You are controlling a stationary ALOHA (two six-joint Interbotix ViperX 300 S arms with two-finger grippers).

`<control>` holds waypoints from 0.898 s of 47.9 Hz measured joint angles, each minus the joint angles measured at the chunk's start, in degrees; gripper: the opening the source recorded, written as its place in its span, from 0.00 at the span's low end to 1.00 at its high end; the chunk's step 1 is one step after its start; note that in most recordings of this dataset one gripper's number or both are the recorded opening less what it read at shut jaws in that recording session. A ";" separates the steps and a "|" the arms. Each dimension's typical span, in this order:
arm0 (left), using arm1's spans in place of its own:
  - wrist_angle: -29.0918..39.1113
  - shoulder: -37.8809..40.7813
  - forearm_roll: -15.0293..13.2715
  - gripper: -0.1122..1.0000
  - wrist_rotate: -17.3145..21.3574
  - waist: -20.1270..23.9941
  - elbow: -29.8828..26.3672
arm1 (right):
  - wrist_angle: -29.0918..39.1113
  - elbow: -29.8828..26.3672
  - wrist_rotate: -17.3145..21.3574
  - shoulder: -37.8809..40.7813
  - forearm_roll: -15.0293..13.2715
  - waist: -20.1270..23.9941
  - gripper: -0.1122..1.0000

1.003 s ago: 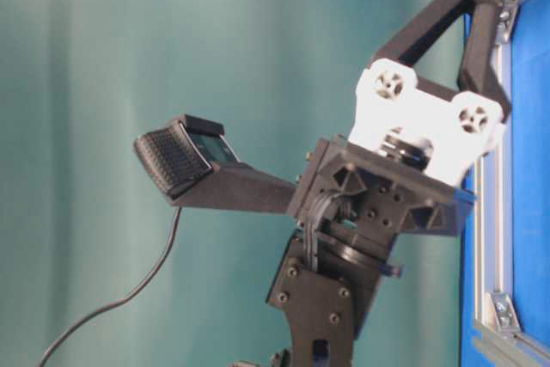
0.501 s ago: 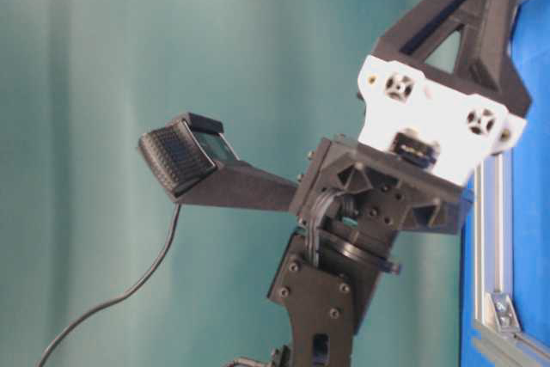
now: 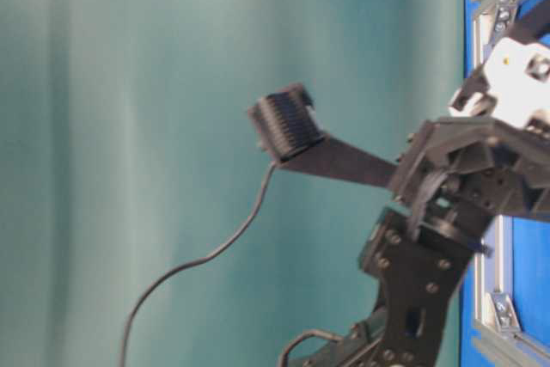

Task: Insert the wire through the string loop located on the right side.
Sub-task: 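Move the left gripper to the loop's far side near the plug, then grasp the protruding USB plug with the left gripper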

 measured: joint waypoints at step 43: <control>0.00 1.49 0.00 0.85 0.00 0.18 -0.79 | 0.26 0.00 0.00 0.00 0.09 0.00 0.07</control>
